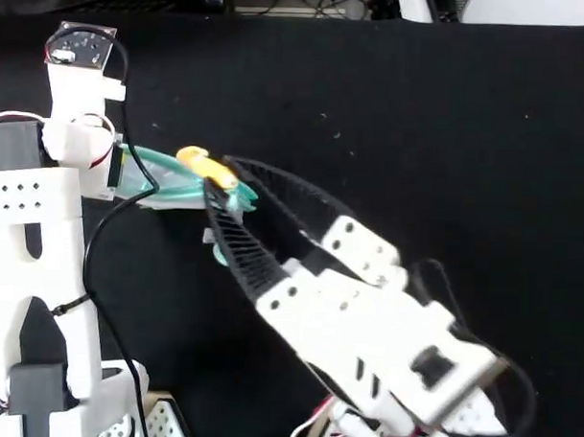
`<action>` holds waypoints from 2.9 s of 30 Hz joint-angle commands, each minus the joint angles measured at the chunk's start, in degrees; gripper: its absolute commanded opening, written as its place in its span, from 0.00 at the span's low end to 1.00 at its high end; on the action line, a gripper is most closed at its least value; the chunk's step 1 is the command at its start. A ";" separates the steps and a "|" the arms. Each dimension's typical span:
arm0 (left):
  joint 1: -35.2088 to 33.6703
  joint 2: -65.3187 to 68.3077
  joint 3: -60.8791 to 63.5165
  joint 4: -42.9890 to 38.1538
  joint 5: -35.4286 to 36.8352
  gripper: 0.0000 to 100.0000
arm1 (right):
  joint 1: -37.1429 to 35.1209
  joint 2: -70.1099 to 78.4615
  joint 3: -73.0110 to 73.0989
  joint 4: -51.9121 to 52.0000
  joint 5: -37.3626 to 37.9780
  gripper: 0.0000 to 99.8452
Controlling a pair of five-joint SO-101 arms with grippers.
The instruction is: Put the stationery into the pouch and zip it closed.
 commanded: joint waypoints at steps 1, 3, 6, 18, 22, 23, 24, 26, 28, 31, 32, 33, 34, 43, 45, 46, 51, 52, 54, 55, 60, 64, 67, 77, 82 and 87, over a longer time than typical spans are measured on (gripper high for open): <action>-1.27 0.88 1.36 0.09 -0.18 0.03 | -2.64 1.63 -2.77 3.43 -0.62 0.01; -1.36 0.88 1.45 0.09 -0.18 0.03 | -4.40 1.63 -2.77 6.68 -0.26 0.01; -1.36 0.88 1.45 0.18 -0.18 0.03 | -4.84 2.15 -2.33 11.96 -0.26 0.01; -1.01 0.88 1.45 0.18 -0.18 0.03 | 0.35 2.33 7.78 15.21 -0.09 0.04; -1.01 0.88 1.45 0.18 -0.18 0.03 | 1.58 5.76 5.14 15.65 -0.26 0.18; -1.01 0.88 1.45 0.18 -0.18 0.03 | 1.58 7.43 3.56 16.35 -0.26 0.20; -1.01 0.88 1.45 0.18 -0.18 0.03 | 1.58 9.45 1.27 17.49 -0.26 0.20; -1.01 0.88 1.45 0.18 -0.18 0.03 | 1.67 14.20 -4.44 19.96 -0.53 0.19; -1.01 0.88 1.45 0.18 -0.18 0.03 | 2.64 19.30 -10.77 22.15 -0.62 0.18; -1.27 0.88 1.45 0.18 -0.18 0.03 | 5.36 24.48 -20.18 26.81 -0.62 0.18; -1.36 0.88 1.45 0.18 -0.18 0.03 | 6.68 24.75 -22.99 29.10 -0.62 0.18; -1.36 0.88 1.45 0.18 -0.18 0.03 | 8.18 24.48 -25.63 31.91 -0.62 0.18; -1.45 0.88 1.45 0.18 -0.18 0.03 | 10.29 23.78 -28.09 34.90 -0.62 0.18; -1.10 0.88 1.45 0.26 -0.18 0.03 | 39.56 19.91 -22.55 59.60 -0.26 0.04; -1.10 0.88 1.45 0.26 -0.18 0.03 | 43.87 23.25 -17.63 62.68 -0.26 0.05; -1.10 0.88 1.45 0.26 -0.18 0.03 | 45.27 25.71 -15.60 64.00 -0.26 0.06; -1.10 0.97 1.45 0.26 -0.18 0.03 | 47.74 42.59 -11.91 68.84 2.11 0.23; -1.19 0.97 1.45 0.26 -0.18 0.03 | 47.74 45.85 -11.91 69.01 4.48 0.23; -1.36 0.97 1.45 0.26 -0.18 0.03 | 47.82 51.82 -12.26 68.92 7.47 0.21; -1.36 0.97 1.45 0.26 -0.18 0.03 | 47.82 54.02 -12.26 68.92 8.53 0.20; -1.36 0.97 1.45 0.26 -0.18 0.03 | 47.91 60.00 -12.09 66.81 10.29 0.21; -1.45 0.97 1.45 0.26 -0.18 0.03 | 47.91 62.46 -11.91 63.56 10.02 0.20; -1.45 0.97 1.45 0.26 -0.18 0.03 | 47.91 65.89 -12.26 63.03 9.93 0.20; -1.45 0.97 1.54 0.26 -0.18 0.03 | 47.91 81.89 -20.09 62.77 9.85 0.09; -1.45 0.97 1.54 0.26 -0.18 0.03 | 47.91 81.27 -21.23 62.95 9.85 0.01; -1.45 0.97 1.54 0.26 -0.18 0.03 | 47.56 68.70 -17.98 63.82 9.85 0.01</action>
